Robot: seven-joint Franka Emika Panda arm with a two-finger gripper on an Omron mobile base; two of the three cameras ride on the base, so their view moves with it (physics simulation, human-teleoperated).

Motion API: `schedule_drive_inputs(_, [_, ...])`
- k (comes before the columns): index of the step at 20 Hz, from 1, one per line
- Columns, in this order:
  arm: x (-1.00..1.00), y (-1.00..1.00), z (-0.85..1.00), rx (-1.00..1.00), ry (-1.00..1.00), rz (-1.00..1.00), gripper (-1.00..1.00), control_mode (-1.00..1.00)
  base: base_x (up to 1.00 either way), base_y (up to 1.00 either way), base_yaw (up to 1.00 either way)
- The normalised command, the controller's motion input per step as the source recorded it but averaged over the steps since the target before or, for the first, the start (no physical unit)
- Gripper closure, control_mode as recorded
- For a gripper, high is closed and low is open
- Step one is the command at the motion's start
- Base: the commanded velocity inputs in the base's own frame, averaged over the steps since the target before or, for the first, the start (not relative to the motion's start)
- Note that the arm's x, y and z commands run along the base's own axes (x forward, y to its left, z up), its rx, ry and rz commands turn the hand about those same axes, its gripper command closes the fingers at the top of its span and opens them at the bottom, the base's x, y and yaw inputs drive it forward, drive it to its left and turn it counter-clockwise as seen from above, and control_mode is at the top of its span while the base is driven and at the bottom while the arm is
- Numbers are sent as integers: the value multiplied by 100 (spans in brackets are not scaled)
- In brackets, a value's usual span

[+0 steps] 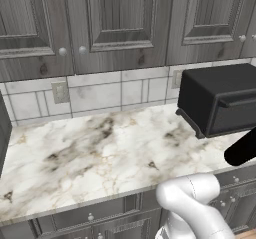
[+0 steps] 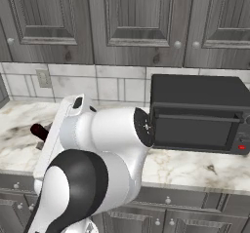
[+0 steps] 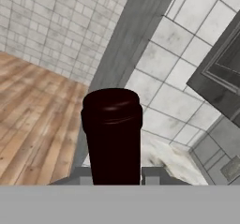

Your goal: Move the drinks to the dining counter.

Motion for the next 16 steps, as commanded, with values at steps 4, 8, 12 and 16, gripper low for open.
schedule_drive_inputs(4, [-1, 0, 0, 0, -1, 0, 100, -100, 0, 0, 0])
schedule_drive_inputs(8, [0, 0, 0, 0, 0, 0, 100, 100, 0, 0, 0])
schedule_drive_inputs(12, [0, 0, 0, 0, 0, 0, 100, 100, -54, 0, 0])
schedule_drive_inputs(16, [0, 0, 0, 0, 0, 0, 100, 100, -100, 0, 0])
